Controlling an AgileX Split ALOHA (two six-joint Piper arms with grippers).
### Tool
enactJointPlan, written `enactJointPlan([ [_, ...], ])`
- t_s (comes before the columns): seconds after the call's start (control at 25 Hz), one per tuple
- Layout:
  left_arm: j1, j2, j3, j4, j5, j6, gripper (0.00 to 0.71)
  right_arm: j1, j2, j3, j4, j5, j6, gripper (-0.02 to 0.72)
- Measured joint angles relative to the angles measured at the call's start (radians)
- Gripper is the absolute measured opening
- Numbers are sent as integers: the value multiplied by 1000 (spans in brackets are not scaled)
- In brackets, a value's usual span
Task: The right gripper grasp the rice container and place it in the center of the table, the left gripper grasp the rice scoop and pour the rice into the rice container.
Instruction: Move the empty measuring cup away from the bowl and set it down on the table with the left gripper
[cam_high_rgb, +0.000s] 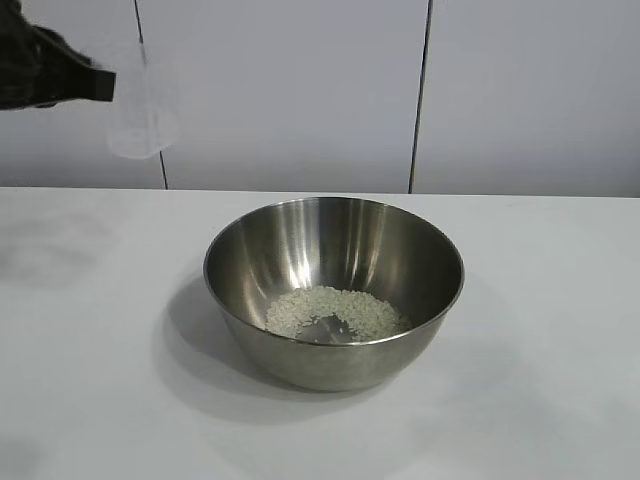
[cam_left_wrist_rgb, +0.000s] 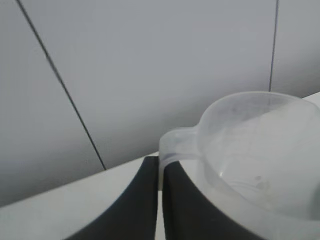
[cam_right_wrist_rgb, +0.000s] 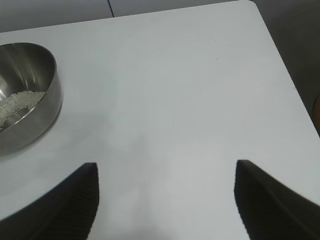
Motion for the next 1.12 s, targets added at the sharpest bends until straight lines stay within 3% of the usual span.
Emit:
enactJointPlan([
  [0.24, 159, 53, 202, 91, -323, -120, 9, 0, 0, 0, 0, 0, 0, 516],
  [0.48, 197, 277, 259, 124, -595, -109, 9, 0, 0, 0, 0, 0, 0, 516],
  [0.76, 197, 427, 258, 160, -623, 58, 9, 0, 0, 0, 0, 0, 0, 516],
  [1.12, 197, 432, 255, 169, -630, 196, 9, 0, 0, 0, 0, 0, 0, 516],
])
